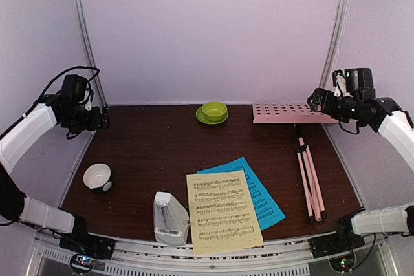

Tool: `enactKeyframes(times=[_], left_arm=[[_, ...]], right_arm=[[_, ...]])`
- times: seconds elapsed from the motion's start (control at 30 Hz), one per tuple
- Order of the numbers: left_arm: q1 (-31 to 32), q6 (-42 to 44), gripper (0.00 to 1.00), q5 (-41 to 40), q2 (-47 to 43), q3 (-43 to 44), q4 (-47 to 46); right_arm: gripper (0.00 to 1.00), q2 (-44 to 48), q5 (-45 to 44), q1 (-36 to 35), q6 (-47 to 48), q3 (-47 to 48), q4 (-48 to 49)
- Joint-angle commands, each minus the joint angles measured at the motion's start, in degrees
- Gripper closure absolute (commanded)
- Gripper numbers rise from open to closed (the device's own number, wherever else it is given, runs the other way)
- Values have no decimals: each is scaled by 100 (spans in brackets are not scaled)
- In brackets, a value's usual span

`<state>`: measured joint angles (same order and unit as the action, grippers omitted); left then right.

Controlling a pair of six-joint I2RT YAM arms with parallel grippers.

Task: Set up the instrument practice props

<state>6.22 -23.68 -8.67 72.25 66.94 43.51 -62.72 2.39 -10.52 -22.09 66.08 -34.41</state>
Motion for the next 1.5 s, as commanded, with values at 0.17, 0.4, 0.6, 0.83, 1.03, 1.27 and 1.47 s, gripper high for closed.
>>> enactKeyframes(times=[0.17,0.4,0.6,0.83,1.03,1.27,1.47], left_arm=[[-182,96,2,578,537,500,-110],[-213,153,2,886,787,585,-217],[-226,101,2,1044,949,595,-364],[-236,-50,2,860,1032,601,-446],[-235,-165,2,721,1046,532,-557],[-235,-262,2,544,1057,555,-551],[-236,-354,2,408,1028,616,-522]], right_arm=[[0,-1396,805,520,271,1177,-1039],[0,-2076,1120,843,375,1132,-1225],[0,-2859,385,1038,-415,1802,-1669],[0,-3595,-219,1101,-2627,2691,-2144],[0,-4108,-389,1105,-4110,3442,-2247],[0,-4696,-306,1123,-5035,3849,-2515],[0,-4871,-246,1122,-5529,3829,-2451]])
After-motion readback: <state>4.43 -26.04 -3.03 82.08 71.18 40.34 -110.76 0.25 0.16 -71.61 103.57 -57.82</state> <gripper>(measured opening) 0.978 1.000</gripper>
